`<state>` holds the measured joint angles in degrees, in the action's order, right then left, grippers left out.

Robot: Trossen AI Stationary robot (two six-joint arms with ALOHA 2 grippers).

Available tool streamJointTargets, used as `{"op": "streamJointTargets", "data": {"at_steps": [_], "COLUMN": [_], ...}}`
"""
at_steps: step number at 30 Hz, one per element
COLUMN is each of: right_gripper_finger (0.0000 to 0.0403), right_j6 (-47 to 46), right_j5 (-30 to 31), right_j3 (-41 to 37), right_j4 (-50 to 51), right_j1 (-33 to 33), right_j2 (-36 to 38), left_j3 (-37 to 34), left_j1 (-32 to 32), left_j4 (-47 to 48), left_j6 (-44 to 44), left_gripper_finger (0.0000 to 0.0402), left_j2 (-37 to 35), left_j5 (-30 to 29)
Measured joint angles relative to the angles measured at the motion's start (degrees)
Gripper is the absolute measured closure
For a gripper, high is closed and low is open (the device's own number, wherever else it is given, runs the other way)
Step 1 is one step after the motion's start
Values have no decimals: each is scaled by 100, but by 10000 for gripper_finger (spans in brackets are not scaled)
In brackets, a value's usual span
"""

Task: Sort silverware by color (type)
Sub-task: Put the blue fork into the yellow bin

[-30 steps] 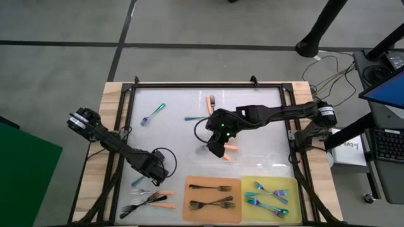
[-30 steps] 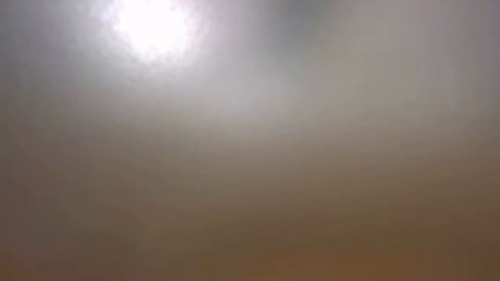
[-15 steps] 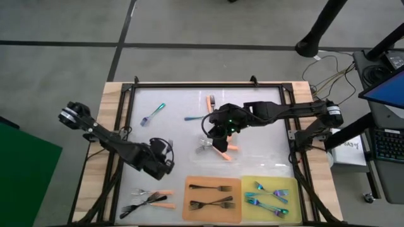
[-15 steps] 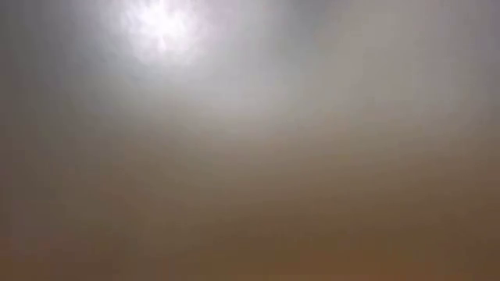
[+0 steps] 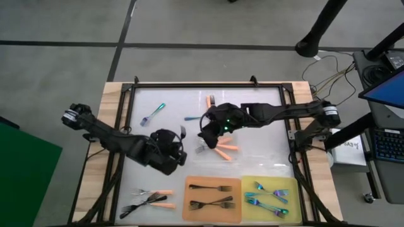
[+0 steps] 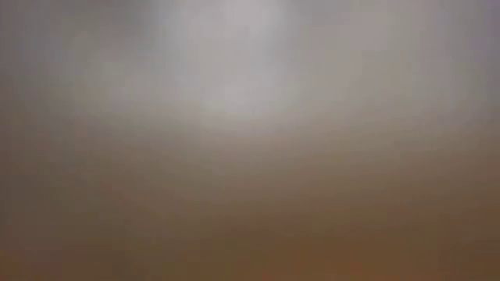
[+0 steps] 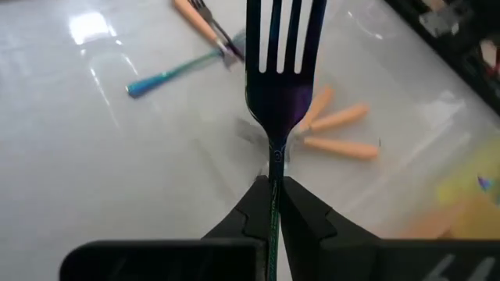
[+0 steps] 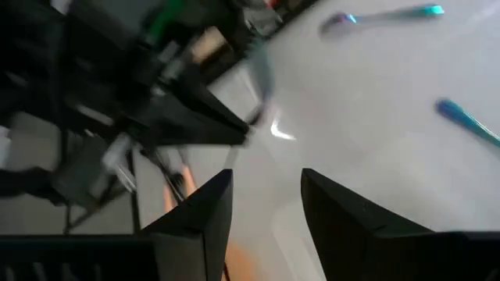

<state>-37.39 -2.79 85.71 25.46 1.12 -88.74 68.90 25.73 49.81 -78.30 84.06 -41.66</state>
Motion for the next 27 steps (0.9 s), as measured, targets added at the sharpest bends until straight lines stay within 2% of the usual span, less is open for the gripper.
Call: {"op": "streamJointTargets", "data": {"at_steps": [4, 14, 27], "right_gripper_finger": [264, 260, 259], "right_j6": [-175, -251, -269], "right_j5": [108, 1277, 1336], "right_j3": [0, -4, -4], "right_j4": [-379, -669, -823], "right_j1": [0, -4, 11], "right_j2": [-144, -224, -225], "left_j3": [152, 179, 179], "left_j1": [-204, -265, -587], "left_j4": [-34, -104, -483], "left_j6": [304, 588, 726], "left_gripper_finger": [401, 401, 402], "left_j2": [6, 4, 3], "left_j5": [-52, -47, -45]}}
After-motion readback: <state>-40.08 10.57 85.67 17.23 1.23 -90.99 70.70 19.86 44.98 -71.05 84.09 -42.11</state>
